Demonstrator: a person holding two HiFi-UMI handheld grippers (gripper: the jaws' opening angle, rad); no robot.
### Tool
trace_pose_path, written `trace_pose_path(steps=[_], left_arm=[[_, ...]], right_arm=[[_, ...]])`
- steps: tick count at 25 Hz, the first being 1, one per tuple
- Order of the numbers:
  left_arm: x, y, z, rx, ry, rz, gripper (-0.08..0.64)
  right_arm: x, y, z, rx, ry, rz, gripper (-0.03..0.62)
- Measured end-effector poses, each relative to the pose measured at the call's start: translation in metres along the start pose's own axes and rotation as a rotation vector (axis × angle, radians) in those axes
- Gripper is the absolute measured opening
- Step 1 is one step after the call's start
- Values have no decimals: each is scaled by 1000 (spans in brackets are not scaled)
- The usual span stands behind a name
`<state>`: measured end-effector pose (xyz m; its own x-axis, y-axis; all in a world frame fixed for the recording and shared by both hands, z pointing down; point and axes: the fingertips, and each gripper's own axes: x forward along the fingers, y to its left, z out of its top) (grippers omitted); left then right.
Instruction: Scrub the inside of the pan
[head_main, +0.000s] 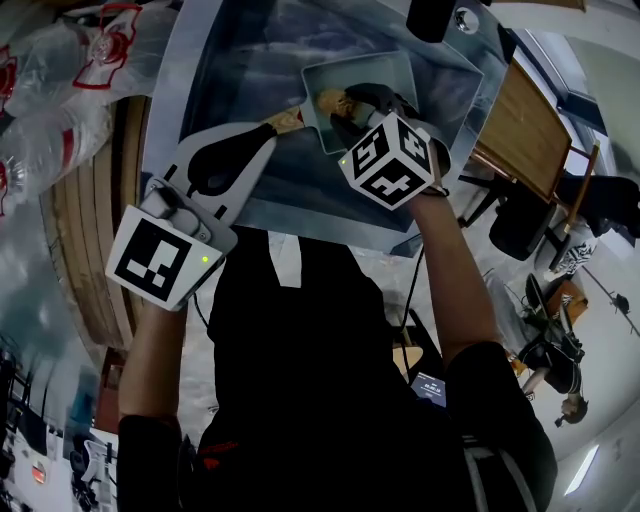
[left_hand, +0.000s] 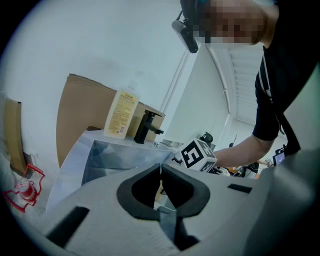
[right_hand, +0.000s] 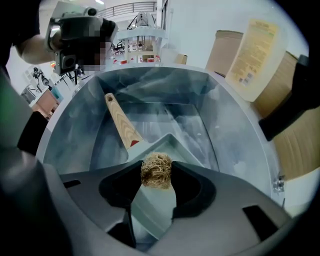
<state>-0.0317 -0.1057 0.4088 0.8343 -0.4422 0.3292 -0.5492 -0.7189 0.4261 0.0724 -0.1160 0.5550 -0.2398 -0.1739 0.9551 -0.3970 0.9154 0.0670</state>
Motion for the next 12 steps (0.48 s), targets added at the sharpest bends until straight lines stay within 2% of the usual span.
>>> trace_pose_path(steps=[7, 12], left_arm=[[-1, -3, 2, 1, -5, 0, 26], [8, -9, 8, 8, -7, -14, 26]], right_arm=[[-1, 2, 4, -4, -11, -1, 181], [-15, -14, -17, 27, 6, -33, 181]])
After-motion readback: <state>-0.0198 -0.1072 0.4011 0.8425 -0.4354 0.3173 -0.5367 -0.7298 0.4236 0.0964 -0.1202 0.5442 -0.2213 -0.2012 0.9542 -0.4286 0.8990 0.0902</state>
